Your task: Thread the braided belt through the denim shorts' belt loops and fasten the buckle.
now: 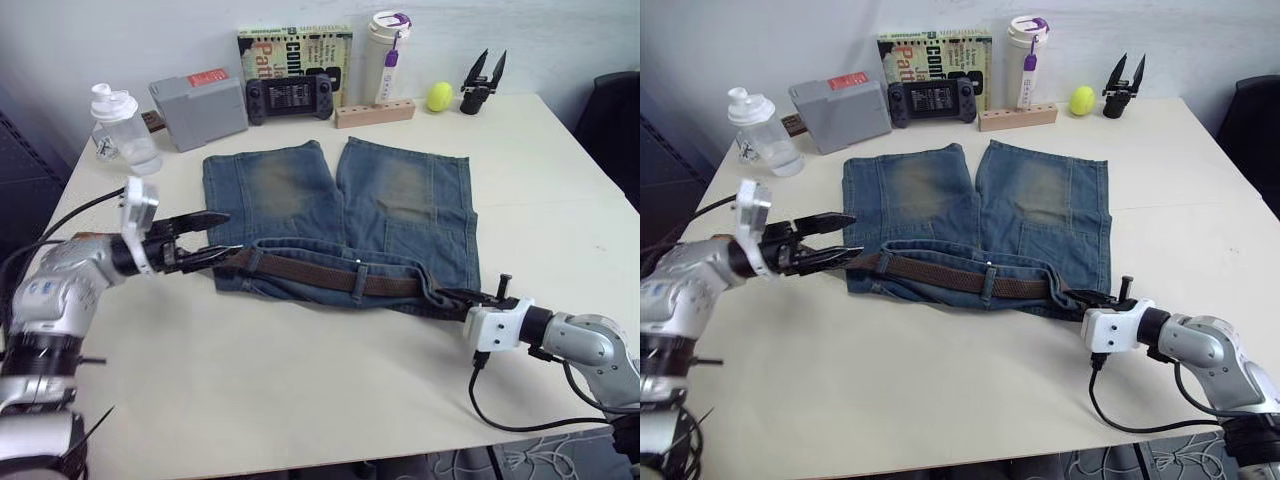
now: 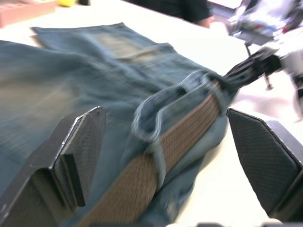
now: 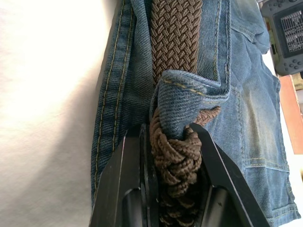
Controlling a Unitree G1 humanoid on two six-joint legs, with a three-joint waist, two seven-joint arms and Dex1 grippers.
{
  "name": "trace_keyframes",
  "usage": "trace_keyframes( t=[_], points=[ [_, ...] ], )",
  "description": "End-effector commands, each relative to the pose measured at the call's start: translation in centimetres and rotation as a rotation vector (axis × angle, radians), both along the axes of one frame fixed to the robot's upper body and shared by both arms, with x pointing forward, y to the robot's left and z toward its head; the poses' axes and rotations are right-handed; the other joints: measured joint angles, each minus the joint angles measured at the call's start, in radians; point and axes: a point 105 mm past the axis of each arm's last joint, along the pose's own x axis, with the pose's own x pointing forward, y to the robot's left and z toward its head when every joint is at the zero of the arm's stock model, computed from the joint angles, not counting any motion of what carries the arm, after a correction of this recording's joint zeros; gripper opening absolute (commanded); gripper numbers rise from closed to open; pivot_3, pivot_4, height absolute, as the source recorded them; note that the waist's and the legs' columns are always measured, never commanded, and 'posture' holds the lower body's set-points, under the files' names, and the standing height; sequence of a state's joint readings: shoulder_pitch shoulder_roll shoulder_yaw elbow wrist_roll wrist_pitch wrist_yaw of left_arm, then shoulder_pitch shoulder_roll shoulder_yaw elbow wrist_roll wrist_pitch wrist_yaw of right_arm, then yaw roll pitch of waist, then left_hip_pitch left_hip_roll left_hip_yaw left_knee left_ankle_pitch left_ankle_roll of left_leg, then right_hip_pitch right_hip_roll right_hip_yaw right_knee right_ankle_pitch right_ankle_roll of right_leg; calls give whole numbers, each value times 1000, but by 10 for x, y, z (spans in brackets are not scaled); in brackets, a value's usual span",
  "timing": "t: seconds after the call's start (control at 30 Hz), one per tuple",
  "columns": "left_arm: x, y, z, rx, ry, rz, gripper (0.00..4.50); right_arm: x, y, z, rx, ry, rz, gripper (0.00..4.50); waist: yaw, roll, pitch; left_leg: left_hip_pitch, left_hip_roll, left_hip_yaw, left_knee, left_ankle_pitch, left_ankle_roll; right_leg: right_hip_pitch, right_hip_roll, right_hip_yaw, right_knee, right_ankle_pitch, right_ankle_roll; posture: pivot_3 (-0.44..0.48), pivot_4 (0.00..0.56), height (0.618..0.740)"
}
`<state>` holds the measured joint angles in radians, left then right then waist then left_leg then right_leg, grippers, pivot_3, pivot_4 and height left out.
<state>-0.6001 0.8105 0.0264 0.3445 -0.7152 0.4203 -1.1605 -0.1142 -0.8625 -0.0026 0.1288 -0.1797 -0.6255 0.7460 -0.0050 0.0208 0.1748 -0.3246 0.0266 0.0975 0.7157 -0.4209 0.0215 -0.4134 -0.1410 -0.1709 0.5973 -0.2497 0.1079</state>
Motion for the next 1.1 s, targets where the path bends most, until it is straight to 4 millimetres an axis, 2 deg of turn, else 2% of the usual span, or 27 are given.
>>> trace_keyframes(
  t=[0.03, 0.13, 0.27, 0.37, 0.5, 0.67, 0.73, 0.9, 1.0, 1.1],
  points=[
    [7, -3, -14, 19, 86, -41, 4452, -2, 6, -2, 2, 7, 13, 453, -2, 0, 0, 0, 1, 1, 0, 0, -1, 0, 2, 0, -1, 0, 0, 0, 150, 722],
    [16, -12, -20, 22, 129, -71, 4452, -2, 8, 0, 8, 4, 12, 453, -3, -1, 1, -1, 4, 1, -1, -1, -3, 0, 6, 1, -3, 0, -1, 0, 150, 722],
    [26, -13, -35, 91, 148, -61, 4452, -2, 9, 1, 14, 4, 10, 453, -1, -2, 1, -1, 4, 2, 0, -1, -3, 0, 6, 1, -3, 0, -1, 0, 150, 722],
    [30, -13, -35, 82, 148, -63, 4452, -2, 10, 1, 19, 6, 8, 453, -2, -3, 2, -1, 4, 2, -1, -1, -3, -1, 6, 2, -3, 0, -1, 0, 150, 722],
    [29, -12, -36, 94, 147, -85, 3284, -2, 11, 1, 30, 10, 5, 453, -2, -4, 2, -1, 4, 2, 0, -1, -3, -1, 6, 2, -3, 0, -1, 0, 150, 722],
    [29, -9, -40, 135, 119, -81, 874, 2, 12, 4, 58, 9, -6, 453, -1, -4, 3, -1, 4, 2, 0, -1, -3, -1, 6, 2, -3, 0, -1, 0, 150, 722],
    [27, -10, -42, 146, 104, -91, 117, 4, 12, 5, 65, 9, -9, 452, -1, -4, 3, -1, 4, 2, 0, -1, -3, -1, 6, 2, -2, 0, -1, 0, 150, 722],
    [21, -8, -35, 177, -37, -80, 117, 13, 10, 16, 106, -20, -26, 453, -4, -4, 3, -1, 5, 2, 0, -1, -3, -1, 6, 2, -2, 0, -1, 0, 150, 722],
    [9, -2, -16, 169, -282, -13, 117, 9, 9, 23, 108, -58, 1, 453, -5, -4, 3, -1, 5, 1, 0, -1, -3, -2, 5, 2, -2, 0, -1, 0, 150, 722],
    [-16, 3, -14, 315, -618, 38, 117, -6, 10, 22, 59, -97, 74, 453, -4, -5, 3, -5, 5, -4, 0, -1, -3, -5, 5, 2, -2, 0, -1, 0, 150, 722]
  ],
)
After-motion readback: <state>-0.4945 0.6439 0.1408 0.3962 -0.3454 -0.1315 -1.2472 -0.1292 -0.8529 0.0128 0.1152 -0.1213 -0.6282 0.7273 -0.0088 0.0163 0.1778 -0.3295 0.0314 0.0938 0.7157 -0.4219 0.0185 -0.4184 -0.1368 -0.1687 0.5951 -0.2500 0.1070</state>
